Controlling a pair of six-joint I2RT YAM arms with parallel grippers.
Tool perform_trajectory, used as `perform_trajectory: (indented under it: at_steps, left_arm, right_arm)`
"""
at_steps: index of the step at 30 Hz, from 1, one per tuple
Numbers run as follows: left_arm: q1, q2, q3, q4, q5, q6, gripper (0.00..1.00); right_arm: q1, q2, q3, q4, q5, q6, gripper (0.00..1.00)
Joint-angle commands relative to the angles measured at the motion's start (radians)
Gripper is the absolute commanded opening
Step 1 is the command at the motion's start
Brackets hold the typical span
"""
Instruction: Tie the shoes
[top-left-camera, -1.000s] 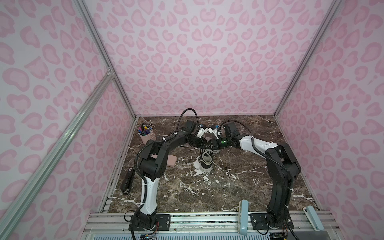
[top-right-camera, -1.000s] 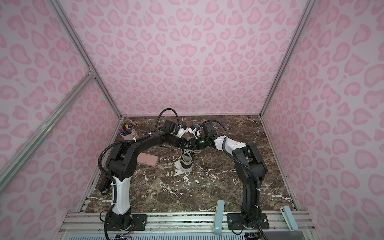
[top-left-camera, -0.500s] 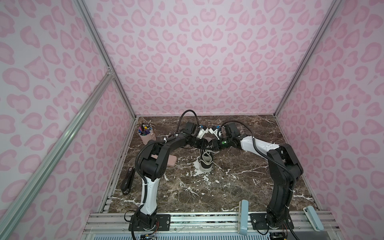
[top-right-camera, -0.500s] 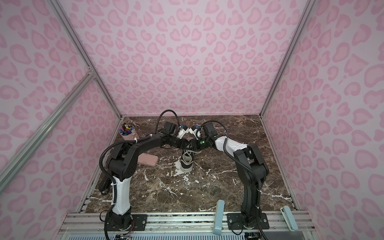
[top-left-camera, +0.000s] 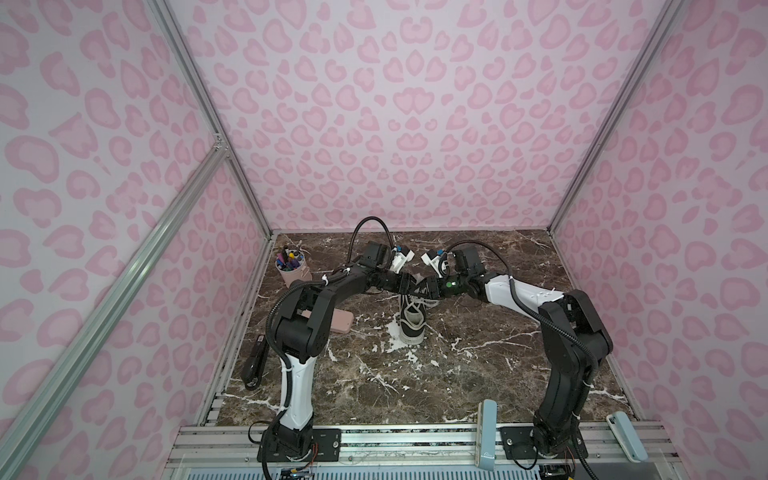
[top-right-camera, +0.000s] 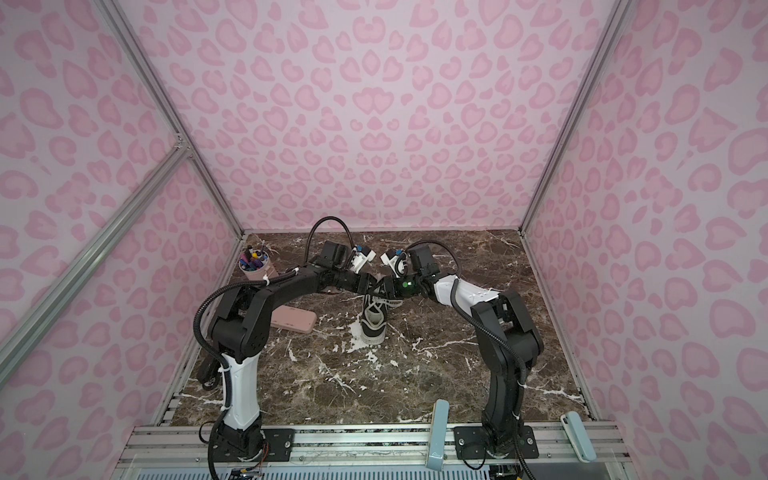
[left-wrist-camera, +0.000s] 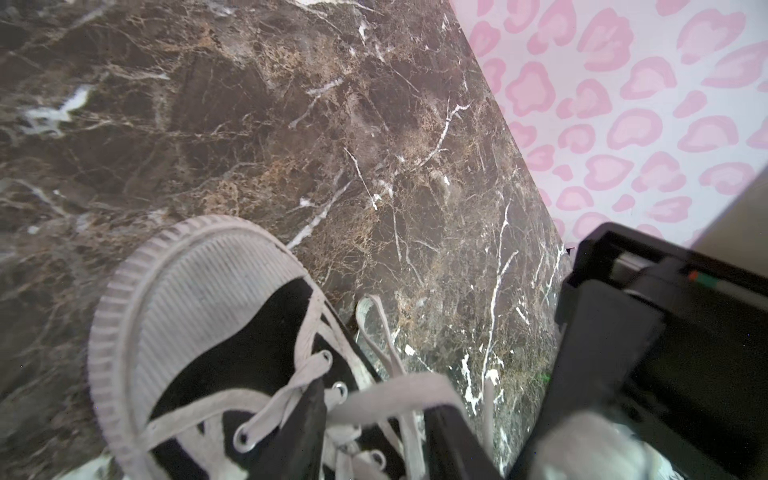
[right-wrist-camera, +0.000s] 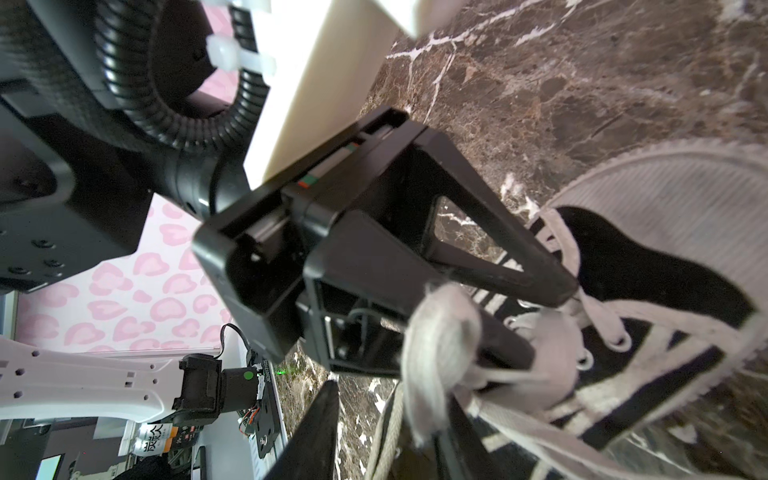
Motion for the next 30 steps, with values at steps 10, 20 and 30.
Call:
perform_trajectory:
  at_steps: [10,20,30]
  left_arm:
    - [-0.016,0.011,0.011,0.064,0.136,-0.008,0.46]
    - [0.022,-0.031,-0.028,0.096,0.081,-0.029,0.48]
    - [0.036,-0.042,-0.035,0.059,0.048,-0.010,0.49]
  right_arm:
    - [0.009,0.004,-0.011,0.024,-0.017,-0.005,0.38]
    - [0.008,-0.017,-0.030,0.051,0.006,0.009,0.39]
    - [0.014,-0.013,-0.027,0.029,0.008,0.000,0.39]
